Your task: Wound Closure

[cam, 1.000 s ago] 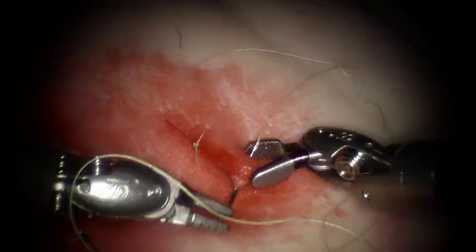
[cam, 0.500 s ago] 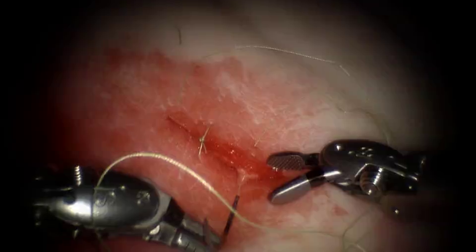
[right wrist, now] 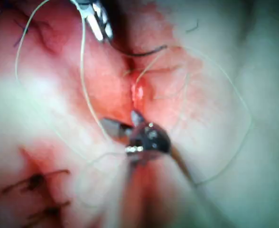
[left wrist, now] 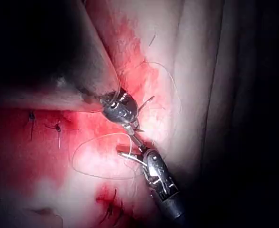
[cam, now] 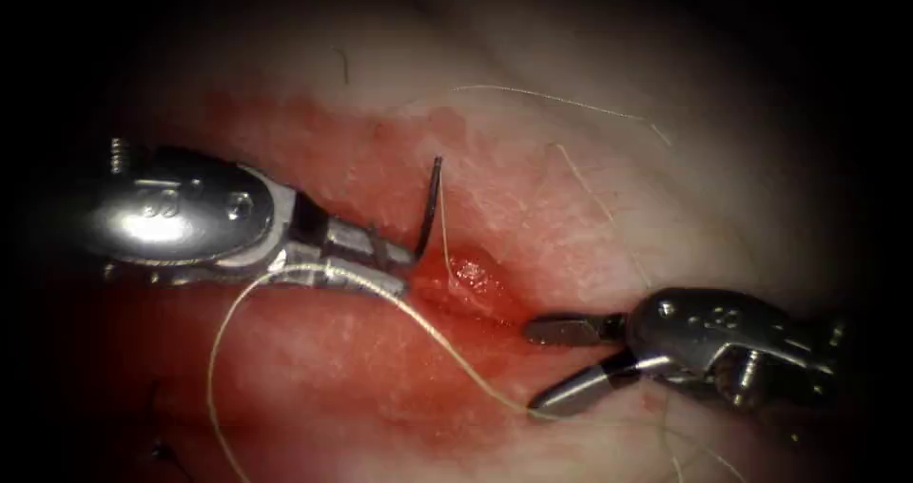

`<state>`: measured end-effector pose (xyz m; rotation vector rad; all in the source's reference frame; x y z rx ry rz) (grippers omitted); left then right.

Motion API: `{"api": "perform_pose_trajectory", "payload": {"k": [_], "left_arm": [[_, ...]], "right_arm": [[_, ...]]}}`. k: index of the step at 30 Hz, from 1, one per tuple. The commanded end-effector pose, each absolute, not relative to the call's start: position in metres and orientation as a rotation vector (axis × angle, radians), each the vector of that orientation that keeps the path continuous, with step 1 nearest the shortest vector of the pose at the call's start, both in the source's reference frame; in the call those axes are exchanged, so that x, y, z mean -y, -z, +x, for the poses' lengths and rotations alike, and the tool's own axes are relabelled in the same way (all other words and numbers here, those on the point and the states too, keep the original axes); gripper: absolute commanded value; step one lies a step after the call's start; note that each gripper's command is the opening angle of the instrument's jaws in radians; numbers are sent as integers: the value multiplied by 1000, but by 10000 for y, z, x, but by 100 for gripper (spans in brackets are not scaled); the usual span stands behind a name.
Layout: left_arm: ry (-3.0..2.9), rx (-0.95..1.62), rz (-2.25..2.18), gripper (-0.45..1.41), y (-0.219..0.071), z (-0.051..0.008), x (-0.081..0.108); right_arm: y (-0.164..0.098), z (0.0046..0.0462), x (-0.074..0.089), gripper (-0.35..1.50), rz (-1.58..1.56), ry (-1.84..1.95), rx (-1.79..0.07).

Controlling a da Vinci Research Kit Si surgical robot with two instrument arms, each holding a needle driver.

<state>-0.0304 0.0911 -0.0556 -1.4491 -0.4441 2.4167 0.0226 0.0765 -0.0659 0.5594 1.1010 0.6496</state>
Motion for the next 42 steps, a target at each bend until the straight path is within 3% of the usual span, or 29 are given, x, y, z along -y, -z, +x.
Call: {"api": "perform_pose_trajectory", "payload": {"k": [1,4,18,34,37,38,39,42], "left_arm": [[-2447,379,-1431,-35,550,-308,-919],[-2540,180,-1359,-35,548,-301,-950],[-2456,-216,-1461,-35,613,-277,-1037],[-2379,-222,-1647,-35,634,-285,-995],[-2438,-211,-1638,-35,608,-295,-942],[-2456,-216,-1633,-35,596,-298,-926],[-2460,-223,-1633,-35,591,-299,-920],[-2477,-239,-1628,-35,579,-301,-908]], "right_arm": [[655,233,-763,125,561,-649,-1103],[658,233,-760,125,561,-654,-1121],[688,238,-770,118,519,-697,-1130],[713,229,-796,116,411,-720,-1153],[730,227,-809,108,446,-802,-1163],[738,225,-814,86,472,-879,-1174],[741,225,-816,76,479,-913,-1171],[747,227,-822,69,518,-1027,-1148]]}}
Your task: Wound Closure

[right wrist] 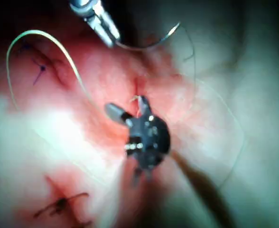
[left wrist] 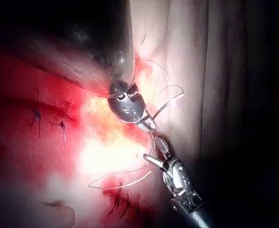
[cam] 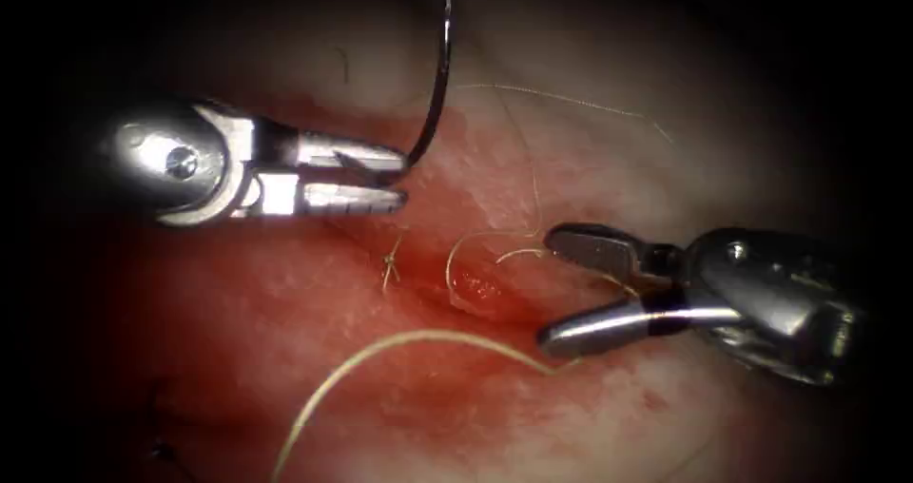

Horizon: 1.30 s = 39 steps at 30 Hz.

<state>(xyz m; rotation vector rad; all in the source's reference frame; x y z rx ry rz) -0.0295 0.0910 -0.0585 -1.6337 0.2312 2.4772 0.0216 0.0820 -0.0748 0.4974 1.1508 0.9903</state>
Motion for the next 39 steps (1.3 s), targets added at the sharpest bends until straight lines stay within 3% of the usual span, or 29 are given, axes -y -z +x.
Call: {"api": "perform_pose_trajectory", "payload": {"k": [1,8,17,39], "left_arm": [[-2483,-256,-1610,-35,576,-301,-903],[-2608,-510,-1548,-35,565,-311,-887],[-2672,-805,-1496,-35,560,-314,-872],[-2683,-849,-1484,-35,559,-316,-868]], "right_arm": [[746,229,-825,69,565,-1123,-1130],[724,249,-825,76,772,-1459,-1076],[696,258,-833,79,766,-1543,-1026],[672,295,-849,68,906,-1661,-1022]]}}
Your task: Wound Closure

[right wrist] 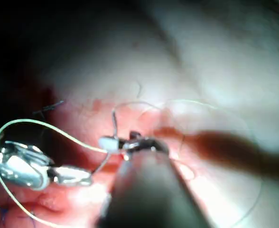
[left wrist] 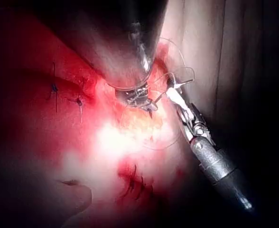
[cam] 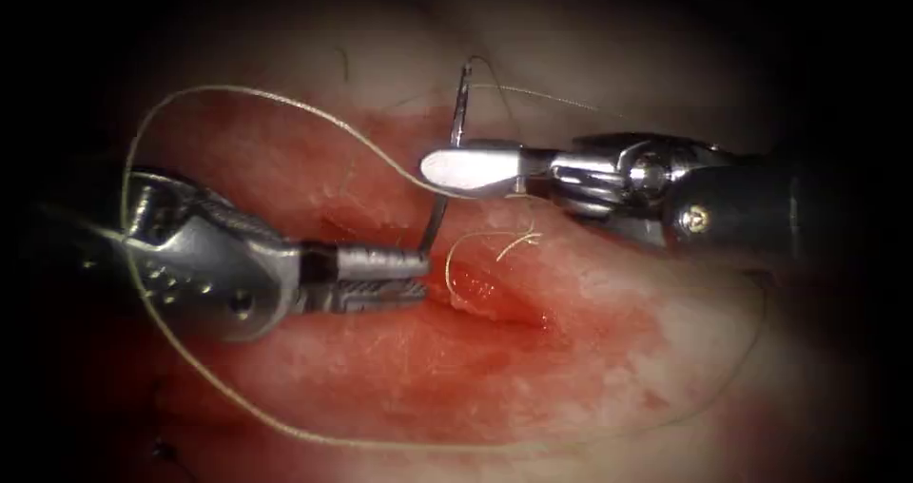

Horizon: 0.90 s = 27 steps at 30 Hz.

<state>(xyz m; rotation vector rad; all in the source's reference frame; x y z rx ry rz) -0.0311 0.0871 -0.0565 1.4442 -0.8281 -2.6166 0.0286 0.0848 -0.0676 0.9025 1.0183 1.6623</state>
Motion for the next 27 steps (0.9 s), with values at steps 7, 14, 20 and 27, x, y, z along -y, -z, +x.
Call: {"api": "perform_pose_trajectory", "payload": {"k": [7,14,20,27], "left_arm": [[2605,829,1444,-35,563,-317,-868],[2590,825,1453,-30,564,-319,-868],[2622,684,1636,47,571,-330,-868],[2813,243,1874,77,587,-331,-864]], "right_arm": [[662,307,-845,-18,937,-1728,-991],[663,291,-843,-35,907,-1696,-996],[656,263,-833,-35,826,-1537,-1073],[646,246,-821,-35,687,-1381,-1211]]}}
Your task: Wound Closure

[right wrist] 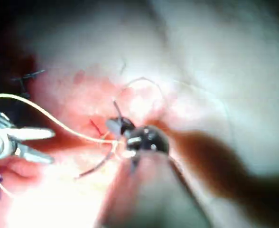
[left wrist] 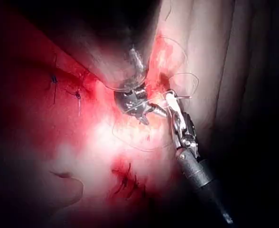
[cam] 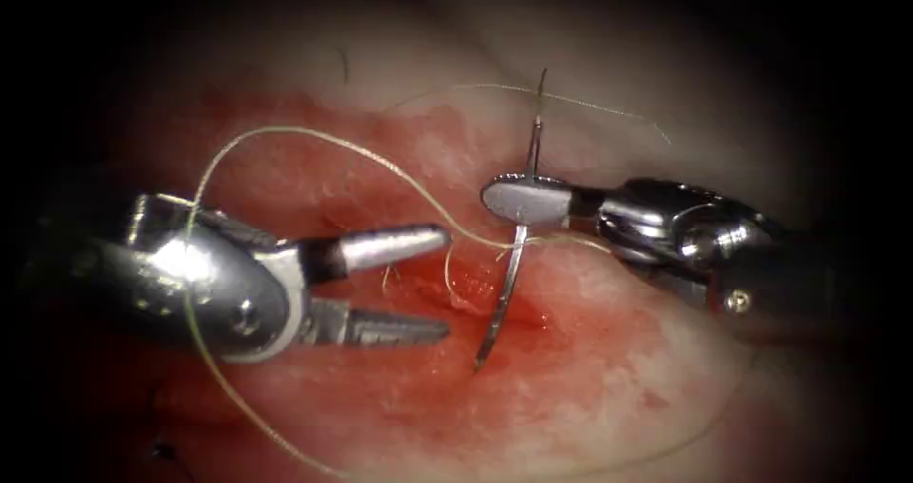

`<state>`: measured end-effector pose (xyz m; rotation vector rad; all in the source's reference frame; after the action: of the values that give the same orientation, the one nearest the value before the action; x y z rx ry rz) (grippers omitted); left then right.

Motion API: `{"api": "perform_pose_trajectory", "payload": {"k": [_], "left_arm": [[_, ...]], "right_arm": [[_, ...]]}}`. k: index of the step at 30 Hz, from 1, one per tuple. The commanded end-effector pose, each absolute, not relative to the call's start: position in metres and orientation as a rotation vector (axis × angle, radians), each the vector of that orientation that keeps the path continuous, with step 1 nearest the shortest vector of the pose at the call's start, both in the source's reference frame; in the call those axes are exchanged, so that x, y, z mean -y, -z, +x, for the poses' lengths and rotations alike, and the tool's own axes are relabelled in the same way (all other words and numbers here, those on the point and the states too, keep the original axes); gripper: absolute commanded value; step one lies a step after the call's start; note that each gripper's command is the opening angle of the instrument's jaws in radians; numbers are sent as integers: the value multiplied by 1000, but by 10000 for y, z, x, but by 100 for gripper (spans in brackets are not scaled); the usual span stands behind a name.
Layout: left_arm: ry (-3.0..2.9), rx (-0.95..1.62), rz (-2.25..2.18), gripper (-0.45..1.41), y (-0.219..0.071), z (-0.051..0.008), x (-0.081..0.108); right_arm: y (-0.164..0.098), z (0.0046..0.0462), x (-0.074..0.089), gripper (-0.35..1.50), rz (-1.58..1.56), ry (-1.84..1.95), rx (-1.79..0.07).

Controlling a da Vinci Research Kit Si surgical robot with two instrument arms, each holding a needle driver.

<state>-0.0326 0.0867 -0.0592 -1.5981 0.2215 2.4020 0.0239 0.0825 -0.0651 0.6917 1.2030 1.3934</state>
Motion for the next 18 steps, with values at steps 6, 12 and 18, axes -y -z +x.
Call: {"api": "perform_pose_trajectory", "payload": {"k": [6,12,18], "left_arm": [[-2381,156,-1518,75,564,-321,-854],[-2391,516,-1283,20,487,-320,-839],[-2369,639,-1089,-29,456,-319,-830]], "right_arm": [[654,247,-814,-35,544,-1199,-1265],[657,250,-811,-35,356,-948,-1349],[664,249,-819,-35,303,-901,-1390]]}}
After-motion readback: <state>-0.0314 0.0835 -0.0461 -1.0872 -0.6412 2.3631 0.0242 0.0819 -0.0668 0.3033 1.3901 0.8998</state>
